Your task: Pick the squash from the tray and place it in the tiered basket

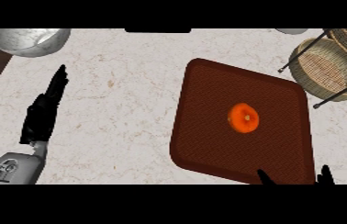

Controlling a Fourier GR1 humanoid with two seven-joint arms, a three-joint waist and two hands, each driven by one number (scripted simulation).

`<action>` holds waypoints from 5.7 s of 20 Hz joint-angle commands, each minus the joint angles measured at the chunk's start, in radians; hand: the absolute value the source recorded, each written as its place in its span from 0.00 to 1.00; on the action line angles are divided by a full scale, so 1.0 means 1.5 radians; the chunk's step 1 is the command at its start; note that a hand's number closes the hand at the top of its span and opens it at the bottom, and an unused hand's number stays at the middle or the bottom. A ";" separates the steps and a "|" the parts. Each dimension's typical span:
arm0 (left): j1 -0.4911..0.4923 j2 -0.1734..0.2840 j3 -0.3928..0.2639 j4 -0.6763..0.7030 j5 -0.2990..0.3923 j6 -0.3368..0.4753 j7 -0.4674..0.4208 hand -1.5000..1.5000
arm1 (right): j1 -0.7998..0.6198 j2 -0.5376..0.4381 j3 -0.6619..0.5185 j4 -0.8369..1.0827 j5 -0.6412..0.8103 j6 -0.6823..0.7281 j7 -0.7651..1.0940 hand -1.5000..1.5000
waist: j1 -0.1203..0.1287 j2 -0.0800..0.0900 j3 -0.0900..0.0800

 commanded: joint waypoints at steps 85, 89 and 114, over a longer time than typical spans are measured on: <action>0.020 -0.074 0.008 -0.032 -0.087 -0.002 0.032 0.50 | -0.525 0.046 0.008 0.298 0.215 0.497 0.687 1.00 | 0.001 -0.010 0.007; -0.004 -0.058 0.038 0.005 -0.072 -0.024 0.015 0.50 | -0.560 0.046 0.034 0.274 0.194 0.410 0.728 1.00 | 0.000 -0.009 0.007; 0.041 -0.066 0.051 -0.037 -0.077 -0.017 0.027 0.50 | -0.374 -0.400 -0.209 -0.333 -0.177 0.746 -0.077 1.00 | -0.027 -0.013 0.009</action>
